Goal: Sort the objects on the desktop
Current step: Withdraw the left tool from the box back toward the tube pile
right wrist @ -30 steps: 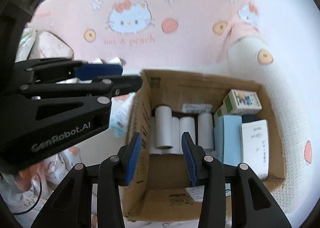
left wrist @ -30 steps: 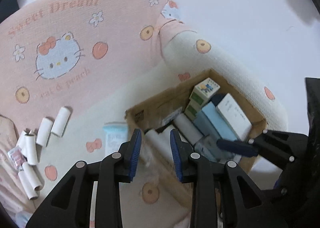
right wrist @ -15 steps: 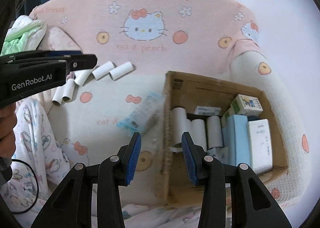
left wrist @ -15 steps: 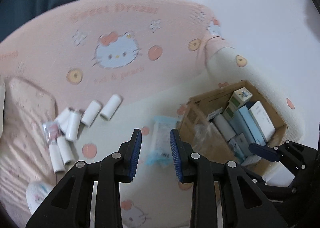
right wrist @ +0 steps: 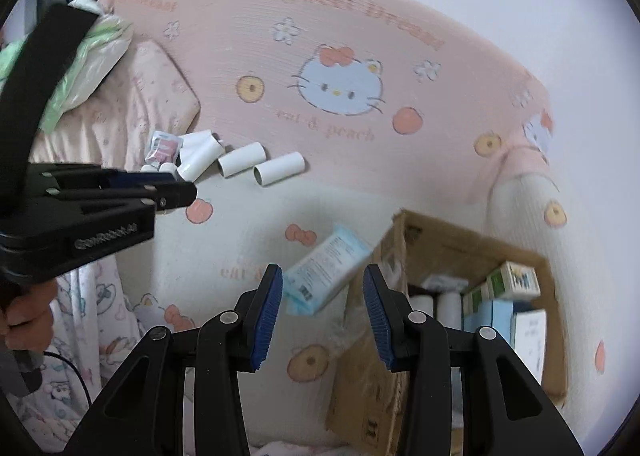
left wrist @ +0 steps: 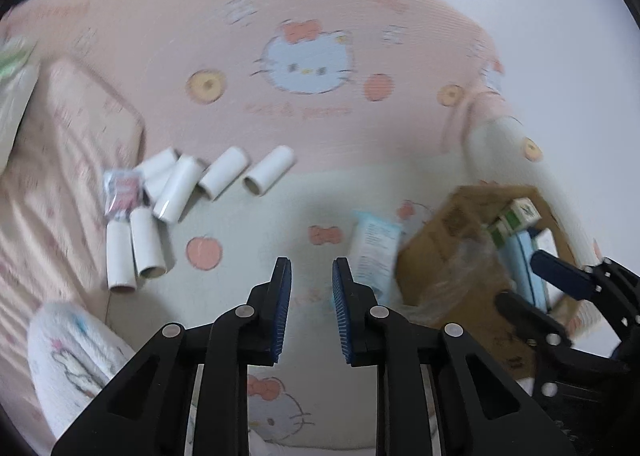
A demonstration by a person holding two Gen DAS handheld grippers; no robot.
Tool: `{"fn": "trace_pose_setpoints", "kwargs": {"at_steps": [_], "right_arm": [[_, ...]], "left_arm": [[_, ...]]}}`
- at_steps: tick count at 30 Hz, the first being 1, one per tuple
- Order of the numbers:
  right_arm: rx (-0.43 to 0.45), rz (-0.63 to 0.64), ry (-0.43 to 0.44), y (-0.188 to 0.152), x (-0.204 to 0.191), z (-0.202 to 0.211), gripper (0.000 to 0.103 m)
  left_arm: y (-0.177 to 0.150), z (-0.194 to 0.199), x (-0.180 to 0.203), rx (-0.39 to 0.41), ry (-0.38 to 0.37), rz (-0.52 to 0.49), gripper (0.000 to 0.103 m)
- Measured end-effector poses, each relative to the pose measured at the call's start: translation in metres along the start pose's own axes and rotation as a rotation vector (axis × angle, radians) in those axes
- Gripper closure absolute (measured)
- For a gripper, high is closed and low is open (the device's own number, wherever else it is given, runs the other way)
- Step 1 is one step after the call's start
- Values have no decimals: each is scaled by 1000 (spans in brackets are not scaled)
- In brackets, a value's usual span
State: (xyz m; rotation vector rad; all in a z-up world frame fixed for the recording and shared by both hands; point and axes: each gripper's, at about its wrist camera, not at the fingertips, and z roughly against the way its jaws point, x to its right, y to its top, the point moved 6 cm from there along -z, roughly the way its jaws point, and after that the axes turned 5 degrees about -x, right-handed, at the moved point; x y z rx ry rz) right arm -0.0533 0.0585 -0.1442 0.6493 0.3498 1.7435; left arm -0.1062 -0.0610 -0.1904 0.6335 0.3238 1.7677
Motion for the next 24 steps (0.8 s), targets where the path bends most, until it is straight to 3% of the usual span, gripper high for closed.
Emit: {"fn": "trace_pose_setpoints", "kwargs": {"at_steps": [4,8,10,12,15,21,24], "right_arm": [[-23,26,22,7,-17,-14,64],[-59,54,55,13,-41,-31,64],[-64,73,67,15,-52,-37,64],[-65,102,75,21,-65,-43,64],[-54,124,103,34,-79,-51,64],[-67,138,140,59,-101,-78,64],[-73,141,175,68,-114,-88,64]], "left_arm": [[-6,-15,-34,-15,-2,91,79],[-9,-25,-65,-1,-2,117,79],[-11,-28,-73,-3,-6,83,79],[-11,-24,-81,52,58,31,79],[-8,-23,-94,90,81,4,79],[7,-34,-135,89,96,25,79],[14,-45,-151,39,67,26,76]]}}
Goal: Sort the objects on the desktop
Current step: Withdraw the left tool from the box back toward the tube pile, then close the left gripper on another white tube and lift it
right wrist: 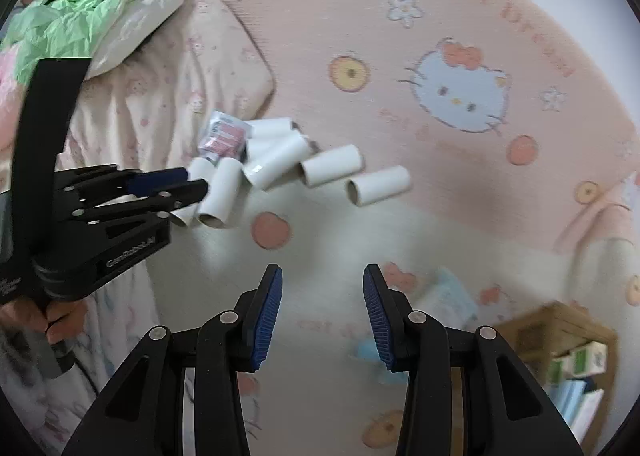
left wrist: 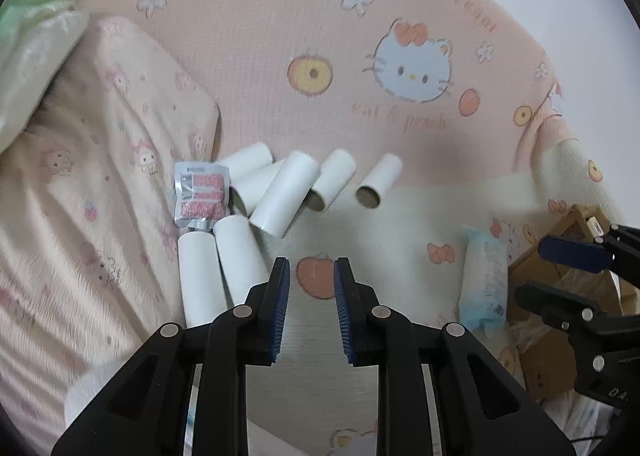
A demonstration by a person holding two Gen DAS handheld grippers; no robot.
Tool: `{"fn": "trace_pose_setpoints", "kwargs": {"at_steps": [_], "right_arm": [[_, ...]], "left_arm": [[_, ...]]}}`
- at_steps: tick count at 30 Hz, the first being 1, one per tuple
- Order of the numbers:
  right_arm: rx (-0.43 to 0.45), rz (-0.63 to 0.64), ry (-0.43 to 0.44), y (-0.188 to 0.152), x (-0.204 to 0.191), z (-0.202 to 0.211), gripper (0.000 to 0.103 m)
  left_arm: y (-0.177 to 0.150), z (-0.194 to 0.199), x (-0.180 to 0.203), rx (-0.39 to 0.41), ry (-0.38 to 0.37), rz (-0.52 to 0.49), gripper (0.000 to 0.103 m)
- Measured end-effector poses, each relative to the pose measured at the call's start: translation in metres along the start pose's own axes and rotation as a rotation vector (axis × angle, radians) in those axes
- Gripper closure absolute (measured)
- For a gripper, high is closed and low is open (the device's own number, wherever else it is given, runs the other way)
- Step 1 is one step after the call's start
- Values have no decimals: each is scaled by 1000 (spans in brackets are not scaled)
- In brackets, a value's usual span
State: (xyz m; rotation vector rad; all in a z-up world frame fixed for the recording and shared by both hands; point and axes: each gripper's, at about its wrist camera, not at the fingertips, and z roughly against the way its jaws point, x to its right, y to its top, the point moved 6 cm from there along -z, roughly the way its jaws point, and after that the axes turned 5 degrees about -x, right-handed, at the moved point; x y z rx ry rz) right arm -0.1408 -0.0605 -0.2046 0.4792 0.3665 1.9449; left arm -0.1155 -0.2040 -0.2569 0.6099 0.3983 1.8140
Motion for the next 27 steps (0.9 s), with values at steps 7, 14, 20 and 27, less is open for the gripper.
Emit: {"fn": "trace_pose_setpoints", "kwargs": {"at_steps": [7,14,20,27], "right_arm": [[-42,14,95,18,-28,-33,63],[-61,26,190,26,-54,-72,48],[-106,-22,268,36,-70,-110,48],[-154,-62,311,49,-85,-152,48]], "left_arm": [[4,-48,-51,-129,-123,227,67],[3,-64,-83,-141,-226,456,67],[0,-79,-85,-201,-267,523,59],[0,-94,-88,-244,-245,557,59]]}}
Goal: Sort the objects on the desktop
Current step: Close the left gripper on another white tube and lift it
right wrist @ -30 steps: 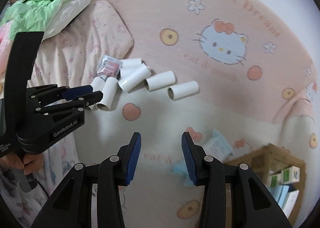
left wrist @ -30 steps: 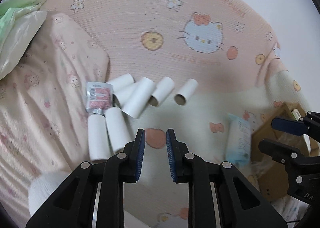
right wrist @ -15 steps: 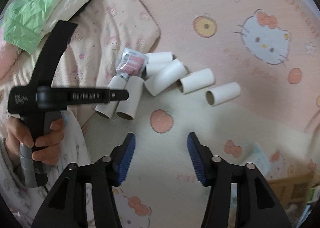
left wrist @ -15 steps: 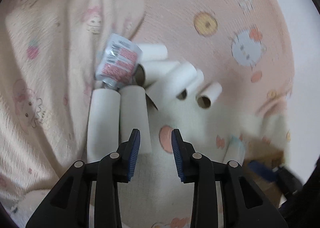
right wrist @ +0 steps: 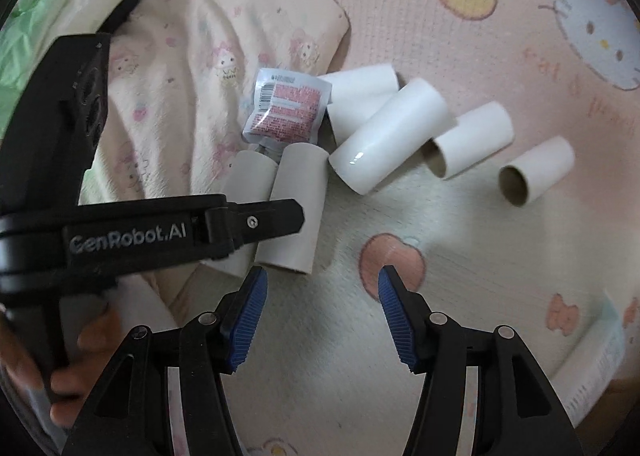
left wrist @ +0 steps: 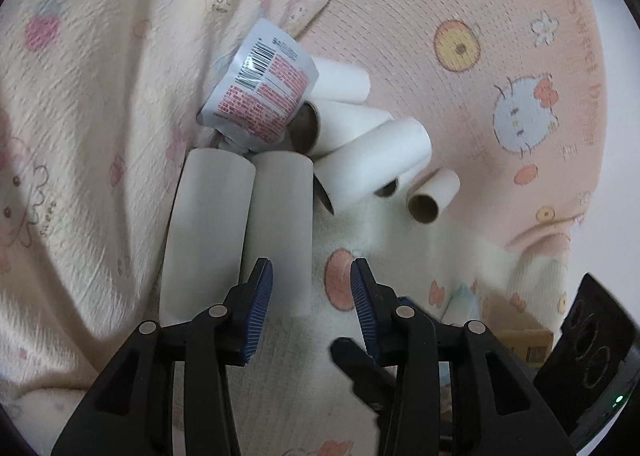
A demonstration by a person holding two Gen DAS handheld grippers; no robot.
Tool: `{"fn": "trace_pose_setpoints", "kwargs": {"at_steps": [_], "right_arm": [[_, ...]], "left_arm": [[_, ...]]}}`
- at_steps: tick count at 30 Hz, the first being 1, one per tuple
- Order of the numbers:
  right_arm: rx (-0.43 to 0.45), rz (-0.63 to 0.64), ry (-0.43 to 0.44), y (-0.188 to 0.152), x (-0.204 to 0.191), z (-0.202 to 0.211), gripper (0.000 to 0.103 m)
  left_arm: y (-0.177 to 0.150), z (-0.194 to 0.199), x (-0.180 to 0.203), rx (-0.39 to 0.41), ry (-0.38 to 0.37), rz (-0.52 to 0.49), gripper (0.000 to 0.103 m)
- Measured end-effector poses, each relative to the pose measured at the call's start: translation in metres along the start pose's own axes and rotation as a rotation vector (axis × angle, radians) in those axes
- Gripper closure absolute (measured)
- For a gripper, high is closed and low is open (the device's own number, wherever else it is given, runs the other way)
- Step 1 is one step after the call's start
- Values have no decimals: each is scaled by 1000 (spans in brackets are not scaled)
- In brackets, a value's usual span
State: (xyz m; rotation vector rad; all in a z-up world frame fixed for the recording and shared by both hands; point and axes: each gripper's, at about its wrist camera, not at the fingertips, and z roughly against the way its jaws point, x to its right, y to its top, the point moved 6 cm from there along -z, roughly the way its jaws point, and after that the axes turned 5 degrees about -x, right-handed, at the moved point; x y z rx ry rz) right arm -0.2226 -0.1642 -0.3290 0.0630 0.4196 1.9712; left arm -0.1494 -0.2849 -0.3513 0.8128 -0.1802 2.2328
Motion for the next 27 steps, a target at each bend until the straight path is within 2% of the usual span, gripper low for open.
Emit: {"fn": "trace_pose_setpoints", "kwargs": {"at_steps": [2,5,9,14,17,22,24,26,27], "right_arm": [[-7,0,8,2,0,-7,48],[-18,8,14,3,-1,-17,48],[-32,10,16,6,2,-30,48],[-33,-6,38,8,13,-43,48],[-33,-14,82,10,15,-46,48],[-38,38,123,11,9,-50,48],[-51,64,110,9,8,-54,51],[-80,90,78,5,7,-60,61],[-89,95,63,2,7,-62,61]], "left_arm": [[3,-5,-6,0,33,36,59],[7,-11,-7,-12,4,71,60],[6,-27,-7,-82,2,85,65],[8,-25,-4,-60,-11,83,67],[8,-25,-2,-59,-19,78,69],[6,-25,0,-60,-18,75,73],[3,-25,1,-69,-24,76,74],[0,-26,1,-77,-23,72,74],[0,-26,2,-78,-20,67,74]]}}
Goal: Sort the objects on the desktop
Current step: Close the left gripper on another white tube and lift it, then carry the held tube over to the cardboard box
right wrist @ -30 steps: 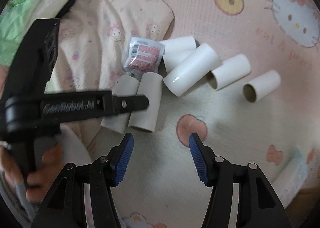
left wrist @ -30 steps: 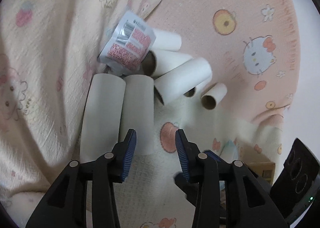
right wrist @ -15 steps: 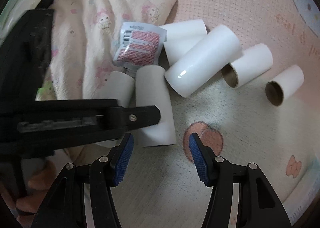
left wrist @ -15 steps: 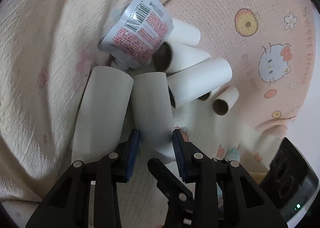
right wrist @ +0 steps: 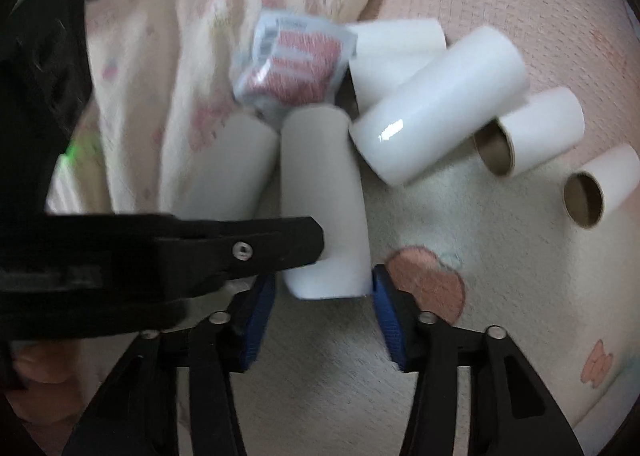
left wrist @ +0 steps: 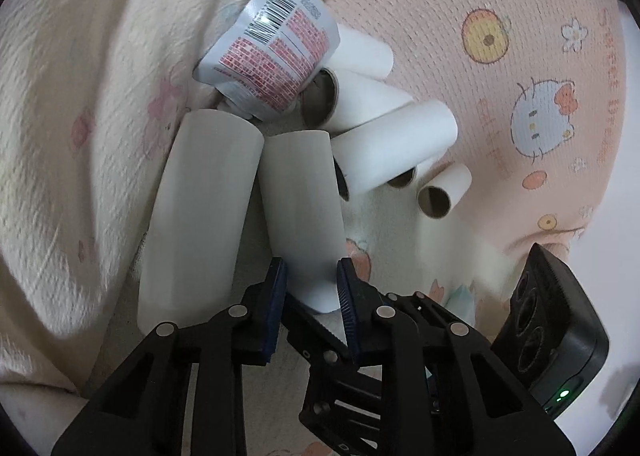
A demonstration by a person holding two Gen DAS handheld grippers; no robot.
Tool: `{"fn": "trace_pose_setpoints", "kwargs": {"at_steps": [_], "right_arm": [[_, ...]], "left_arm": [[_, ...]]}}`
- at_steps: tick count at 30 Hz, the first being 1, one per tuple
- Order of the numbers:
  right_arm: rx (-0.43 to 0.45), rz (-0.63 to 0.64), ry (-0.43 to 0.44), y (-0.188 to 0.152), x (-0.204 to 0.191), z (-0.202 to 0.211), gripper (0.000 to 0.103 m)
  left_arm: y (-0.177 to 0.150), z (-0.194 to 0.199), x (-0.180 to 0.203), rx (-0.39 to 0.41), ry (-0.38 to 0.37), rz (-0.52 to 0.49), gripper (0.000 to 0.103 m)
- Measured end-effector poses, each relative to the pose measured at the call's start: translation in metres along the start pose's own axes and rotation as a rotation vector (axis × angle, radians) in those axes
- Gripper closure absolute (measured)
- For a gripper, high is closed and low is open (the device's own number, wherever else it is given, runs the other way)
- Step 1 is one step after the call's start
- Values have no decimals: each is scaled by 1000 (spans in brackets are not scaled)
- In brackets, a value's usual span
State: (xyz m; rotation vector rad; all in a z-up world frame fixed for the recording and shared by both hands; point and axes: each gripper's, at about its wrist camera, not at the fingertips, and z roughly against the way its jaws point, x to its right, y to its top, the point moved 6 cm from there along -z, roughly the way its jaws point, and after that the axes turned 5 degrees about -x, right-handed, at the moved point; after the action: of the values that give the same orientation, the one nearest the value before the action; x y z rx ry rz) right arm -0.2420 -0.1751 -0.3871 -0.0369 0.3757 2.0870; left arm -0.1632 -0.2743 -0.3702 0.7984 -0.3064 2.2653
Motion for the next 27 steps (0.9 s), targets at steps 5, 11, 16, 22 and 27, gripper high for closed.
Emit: {"fn": "trace_pose_setpoints", "kwargs": {"at_steps": [5,11,16,22,27], "right_arm": [[41,-72,43,-11,6,9,62],[67,-81,36,-27,7,27,62],[65,-73,-12,-55,7,38,62],[60,-188,4,-89,24,46,62],[41,-295,15,-119,38,55,62]], "left_arm": [[-7,2,9,7,-17,-39,74],[-19,0,15,-12,-47,-50,55],[-29,-19,18,-67,-68,-30,52],[-47,-39,32,-144,-132,-60,57],[-74,-53,52,-199,-141,-140,57]]}}
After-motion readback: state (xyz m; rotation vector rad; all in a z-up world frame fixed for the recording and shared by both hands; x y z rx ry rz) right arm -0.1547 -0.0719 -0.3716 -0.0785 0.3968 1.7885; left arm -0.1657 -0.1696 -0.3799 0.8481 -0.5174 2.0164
